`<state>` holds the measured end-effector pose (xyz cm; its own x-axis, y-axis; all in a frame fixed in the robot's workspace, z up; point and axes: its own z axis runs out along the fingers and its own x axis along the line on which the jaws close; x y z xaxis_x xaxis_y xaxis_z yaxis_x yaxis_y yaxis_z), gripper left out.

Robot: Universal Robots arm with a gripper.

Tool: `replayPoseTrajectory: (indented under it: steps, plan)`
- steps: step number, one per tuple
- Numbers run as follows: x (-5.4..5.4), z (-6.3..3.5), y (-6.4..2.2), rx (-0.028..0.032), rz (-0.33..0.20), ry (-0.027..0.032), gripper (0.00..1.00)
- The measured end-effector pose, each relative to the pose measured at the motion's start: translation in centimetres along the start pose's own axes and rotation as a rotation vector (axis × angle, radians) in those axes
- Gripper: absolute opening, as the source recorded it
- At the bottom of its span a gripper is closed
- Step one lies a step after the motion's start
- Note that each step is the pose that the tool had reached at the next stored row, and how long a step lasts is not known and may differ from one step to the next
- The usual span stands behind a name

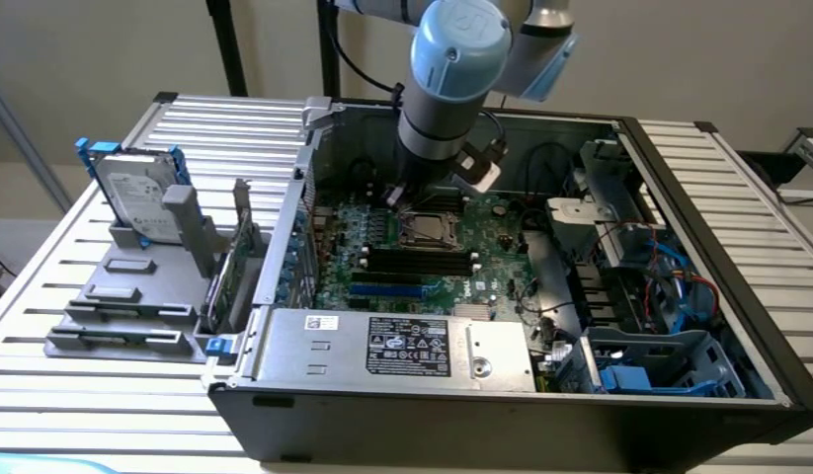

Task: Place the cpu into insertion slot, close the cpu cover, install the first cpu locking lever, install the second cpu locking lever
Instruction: 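Install the first cpu locking lever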

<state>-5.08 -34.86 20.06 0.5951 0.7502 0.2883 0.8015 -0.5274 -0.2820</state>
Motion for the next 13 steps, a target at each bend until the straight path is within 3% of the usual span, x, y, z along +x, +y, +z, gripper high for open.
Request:
replayPoseTrajectory:
  steps: [5,9,13]
  plan:
    - [0.36,0.04,0.49,-0.0009,0.002,-0.0077,0.11]
    - [0.59,0.16,0.38,-0.0031,0.005,-0.0182,0.11]
    - [0.77,0.27,0.30,-0.0024,0.006,-0.0242,0.11]
